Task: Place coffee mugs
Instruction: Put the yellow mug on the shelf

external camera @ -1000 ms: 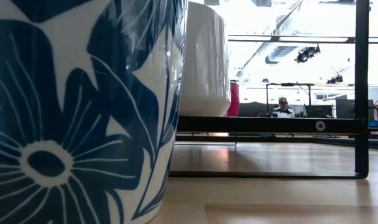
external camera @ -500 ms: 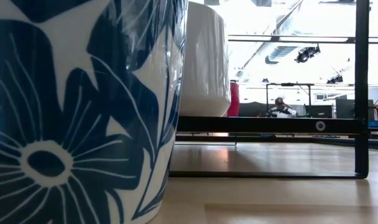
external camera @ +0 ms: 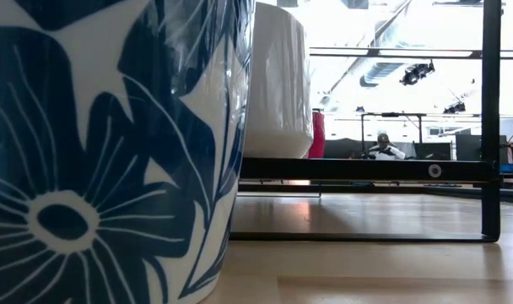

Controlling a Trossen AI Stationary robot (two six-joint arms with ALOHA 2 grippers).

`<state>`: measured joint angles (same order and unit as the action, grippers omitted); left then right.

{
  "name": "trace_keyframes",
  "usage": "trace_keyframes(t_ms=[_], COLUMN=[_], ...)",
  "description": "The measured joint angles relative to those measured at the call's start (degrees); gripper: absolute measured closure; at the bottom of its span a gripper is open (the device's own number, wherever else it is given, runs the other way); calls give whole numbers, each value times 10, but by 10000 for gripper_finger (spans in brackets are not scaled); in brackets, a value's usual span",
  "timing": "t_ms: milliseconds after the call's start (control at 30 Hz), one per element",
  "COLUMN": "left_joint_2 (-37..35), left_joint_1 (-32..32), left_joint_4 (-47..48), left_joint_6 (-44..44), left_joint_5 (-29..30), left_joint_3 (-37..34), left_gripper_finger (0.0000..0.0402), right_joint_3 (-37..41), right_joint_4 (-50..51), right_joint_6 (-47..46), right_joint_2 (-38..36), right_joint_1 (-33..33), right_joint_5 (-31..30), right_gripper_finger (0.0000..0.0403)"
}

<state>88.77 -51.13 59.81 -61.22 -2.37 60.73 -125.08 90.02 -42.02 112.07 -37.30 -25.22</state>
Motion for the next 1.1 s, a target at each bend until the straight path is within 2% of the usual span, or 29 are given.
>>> trace_keyframes(t_ms=[200, 300, 400, 667, 900, 1100], left_joint_2=[0, 0, 0, 0, 0, -10], left_joint_1=[15, 25, 38, 94, 149, 163], left_joint_4=[0, 0, -2, -57, -101, -63], left_joint_6=[-2, 2, 26, 69, 101, 114], left_joint_5=[3, 17, 22, 35, 32, -3], left_joint_3=[0, 0, 0, 0, -1, 6], left_gripper_finger=[221, 237, 269, 385, 392, 392], right_joint_3=[0, 0, 0, 0, 0, 0], right_joint_4=[0, 0, 0, 0, 0, 0], right_joint_6=[0, 1, 4, -3, -12, -17], right_joint_2=[0, 0, 0, 0, 0, 0], right_joint_1=[-8, -12, -16, -29, -38, -51], right_joint_5=[2, 2, 2, -8, -11, -11], right_gripper_finger=[343, 343, 343, 343, 343, 343])
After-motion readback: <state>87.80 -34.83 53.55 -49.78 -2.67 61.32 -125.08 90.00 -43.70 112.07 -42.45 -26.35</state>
